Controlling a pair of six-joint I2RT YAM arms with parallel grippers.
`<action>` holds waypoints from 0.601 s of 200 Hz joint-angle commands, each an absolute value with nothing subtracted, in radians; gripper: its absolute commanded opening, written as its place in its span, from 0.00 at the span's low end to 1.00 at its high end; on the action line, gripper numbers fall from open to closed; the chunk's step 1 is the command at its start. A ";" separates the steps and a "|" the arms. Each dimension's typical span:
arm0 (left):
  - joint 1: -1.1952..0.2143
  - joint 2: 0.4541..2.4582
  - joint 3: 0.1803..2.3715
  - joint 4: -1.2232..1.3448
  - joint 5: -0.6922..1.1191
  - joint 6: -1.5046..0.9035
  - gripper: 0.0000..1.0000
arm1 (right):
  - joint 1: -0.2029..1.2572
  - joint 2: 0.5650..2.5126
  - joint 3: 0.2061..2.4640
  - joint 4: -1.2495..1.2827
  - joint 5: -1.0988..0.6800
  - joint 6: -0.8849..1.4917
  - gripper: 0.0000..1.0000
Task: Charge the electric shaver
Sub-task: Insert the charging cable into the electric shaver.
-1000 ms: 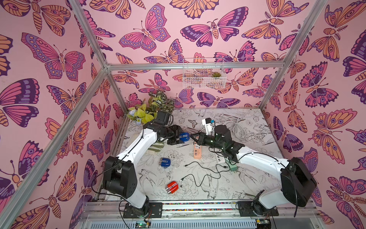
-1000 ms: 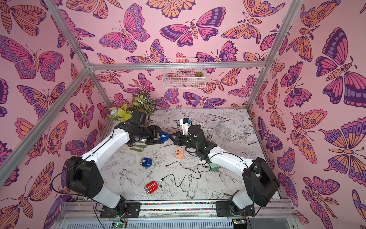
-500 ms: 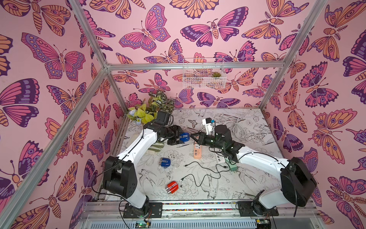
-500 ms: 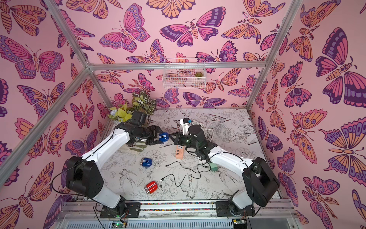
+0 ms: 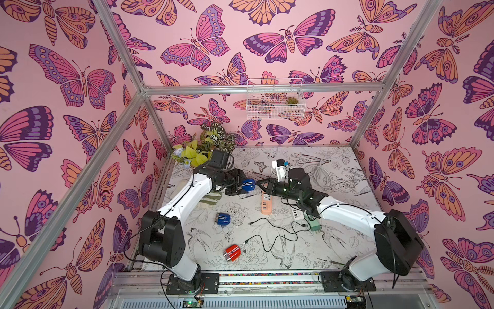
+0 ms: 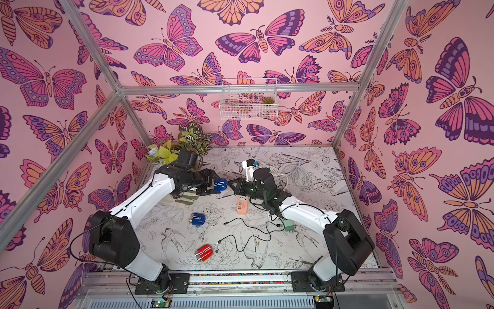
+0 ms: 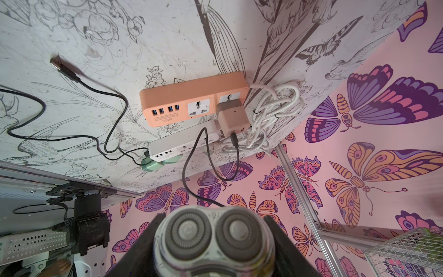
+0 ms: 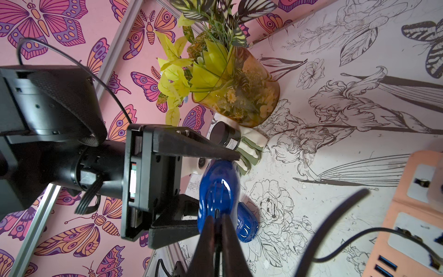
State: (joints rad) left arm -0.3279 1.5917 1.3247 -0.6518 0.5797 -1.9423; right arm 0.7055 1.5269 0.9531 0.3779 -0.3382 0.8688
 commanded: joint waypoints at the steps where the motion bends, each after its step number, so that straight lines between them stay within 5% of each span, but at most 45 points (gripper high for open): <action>1: -0.345 1.584 1.341 -0.643 0.621 -1.935 0.00 | 0.708 1.551 0.989 0.386 -0.359 0.885 0.00; 120: -0.351 1.596 1.340 -0.643 0.610 -1.940 0.00 | 0.725 1.558 1.015 0.352 -0.357 0.886 0.00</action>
State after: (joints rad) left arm -0.3286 1.5921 1.3251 -0.6518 0.5648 -1.9423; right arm 0.7086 1.5440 0.9730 0.3717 -0.3408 0.8894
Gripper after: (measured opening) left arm 0.601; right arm 0.087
